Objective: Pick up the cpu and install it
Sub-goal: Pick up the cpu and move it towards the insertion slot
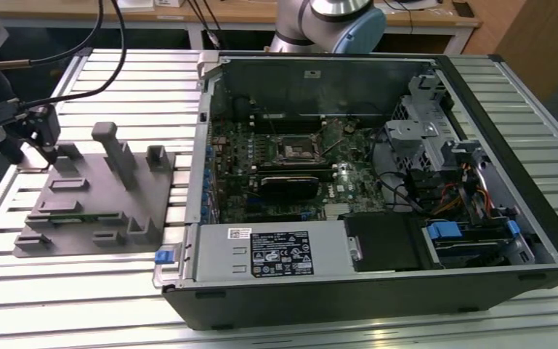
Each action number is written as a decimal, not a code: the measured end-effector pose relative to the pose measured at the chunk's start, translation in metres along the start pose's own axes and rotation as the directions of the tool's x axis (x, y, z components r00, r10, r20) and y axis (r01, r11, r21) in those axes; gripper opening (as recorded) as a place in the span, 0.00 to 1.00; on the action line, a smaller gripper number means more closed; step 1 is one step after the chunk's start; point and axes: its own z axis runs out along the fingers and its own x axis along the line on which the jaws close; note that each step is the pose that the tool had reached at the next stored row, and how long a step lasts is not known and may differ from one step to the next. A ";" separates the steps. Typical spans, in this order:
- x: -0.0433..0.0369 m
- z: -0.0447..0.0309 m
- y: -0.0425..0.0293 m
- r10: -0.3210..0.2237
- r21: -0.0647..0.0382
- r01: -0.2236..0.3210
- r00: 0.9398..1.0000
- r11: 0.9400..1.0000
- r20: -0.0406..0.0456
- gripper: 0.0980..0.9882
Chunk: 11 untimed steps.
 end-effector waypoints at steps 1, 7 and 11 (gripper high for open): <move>0.0000 -0.0005 0.0000 0.000 0.000 0.000 1.000 1.000 0.000 0.49; 0.0000 -0.0039 0.0002 0.000 0.000 0.000 1.000 1.000 0.000 0.49; -0.0001 -0.0059 0.0004 0.000 0.000 0.000 1.000 1.000 0.000 0.49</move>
